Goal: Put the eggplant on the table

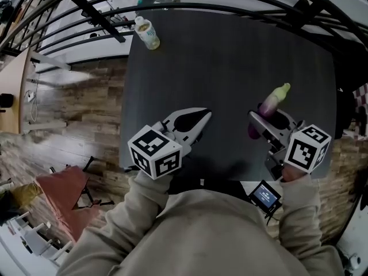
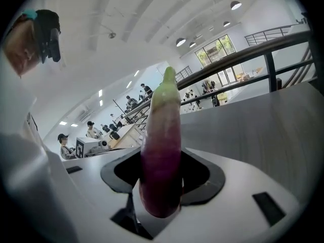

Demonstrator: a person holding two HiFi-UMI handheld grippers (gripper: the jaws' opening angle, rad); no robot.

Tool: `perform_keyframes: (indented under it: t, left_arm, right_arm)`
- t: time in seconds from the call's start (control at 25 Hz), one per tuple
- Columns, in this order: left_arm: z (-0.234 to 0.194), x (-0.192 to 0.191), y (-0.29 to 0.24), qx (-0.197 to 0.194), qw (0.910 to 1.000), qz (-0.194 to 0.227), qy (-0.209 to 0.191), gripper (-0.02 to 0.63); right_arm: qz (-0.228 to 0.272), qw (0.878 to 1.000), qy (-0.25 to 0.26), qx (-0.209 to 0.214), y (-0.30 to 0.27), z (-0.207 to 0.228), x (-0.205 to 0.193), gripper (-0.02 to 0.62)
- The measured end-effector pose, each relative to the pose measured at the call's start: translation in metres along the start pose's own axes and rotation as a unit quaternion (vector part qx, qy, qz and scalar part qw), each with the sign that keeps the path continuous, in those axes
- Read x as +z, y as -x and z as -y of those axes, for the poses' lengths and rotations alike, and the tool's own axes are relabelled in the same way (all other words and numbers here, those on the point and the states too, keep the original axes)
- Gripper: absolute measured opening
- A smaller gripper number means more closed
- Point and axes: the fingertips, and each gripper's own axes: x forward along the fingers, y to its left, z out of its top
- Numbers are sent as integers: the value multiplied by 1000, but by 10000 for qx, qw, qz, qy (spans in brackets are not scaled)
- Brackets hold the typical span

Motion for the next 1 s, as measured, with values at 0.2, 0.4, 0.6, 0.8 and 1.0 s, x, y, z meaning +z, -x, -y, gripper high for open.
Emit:
perform_keyframes:
  t: [0.2, 0.4, 0.6, 0.8, 1.0]
  left_arm:
    - [-1, -23, 0, -17, 9998, -156, 98, 2]
    - [-3, -46, 0, -44, 9996, -215, 194, 2]
    - [-7, -62, 0, -96, 9990, -92, 435, 2]
    - [-11, -76, -3, -31, 9987, -132, 498, 2]
    - [-19, -94, -6, 26, 9977, -248, 631, 2]
  right_arm:
    - [-223, 9996, -124, -111, -5, 12, -23, 222]
    - [-499, 9982, -234, -226, -11, 26, -50, 222]
    - [-839, 9956, -271, -310, -17, 36, -79, 222]
    - [-1070, 9932, -323, -329, -24, 44, -101, 222]
    - [-1399, 9887, -415, -352, -35, 57, -128, 222]
